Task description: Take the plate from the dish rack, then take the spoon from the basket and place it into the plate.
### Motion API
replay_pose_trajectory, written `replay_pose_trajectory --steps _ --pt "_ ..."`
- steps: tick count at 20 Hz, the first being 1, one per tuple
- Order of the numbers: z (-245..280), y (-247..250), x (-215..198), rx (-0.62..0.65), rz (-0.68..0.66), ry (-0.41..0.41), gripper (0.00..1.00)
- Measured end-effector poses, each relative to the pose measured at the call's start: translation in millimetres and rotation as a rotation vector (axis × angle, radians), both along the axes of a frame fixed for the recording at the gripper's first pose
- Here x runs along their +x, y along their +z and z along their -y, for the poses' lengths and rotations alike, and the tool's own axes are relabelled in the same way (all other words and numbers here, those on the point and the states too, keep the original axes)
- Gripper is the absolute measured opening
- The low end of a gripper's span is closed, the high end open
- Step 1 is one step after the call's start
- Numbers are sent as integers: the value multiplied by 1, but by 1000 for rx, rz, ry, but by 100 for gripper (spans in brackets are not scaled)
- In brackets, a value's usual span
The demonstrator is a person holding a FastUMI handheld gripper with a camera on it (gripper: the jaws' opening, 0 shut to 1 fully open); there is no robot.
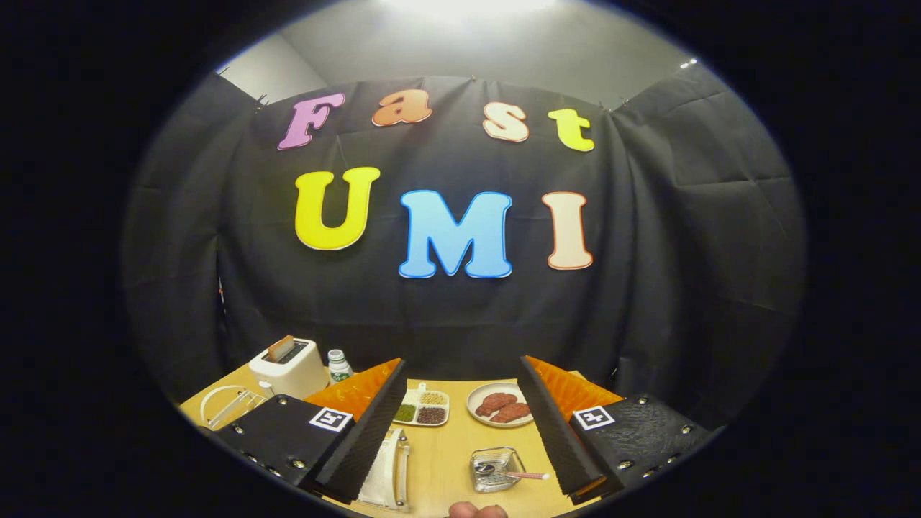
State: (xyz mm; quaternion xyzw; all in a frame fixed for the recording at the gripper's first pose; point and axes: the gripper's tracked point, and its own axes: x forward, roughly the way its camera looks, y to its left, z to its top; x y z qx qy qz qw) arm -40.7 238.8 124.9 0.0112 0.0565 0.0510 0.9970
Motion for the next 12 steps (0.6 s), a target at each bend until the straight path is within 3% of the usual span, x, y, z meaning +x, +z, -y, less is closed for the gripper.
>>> replay_pose_trajectory --steps 4,12 --pt "-38 -15 6 63 -121 66 96" --pt "-93 -77 0 103 -534 182 96"
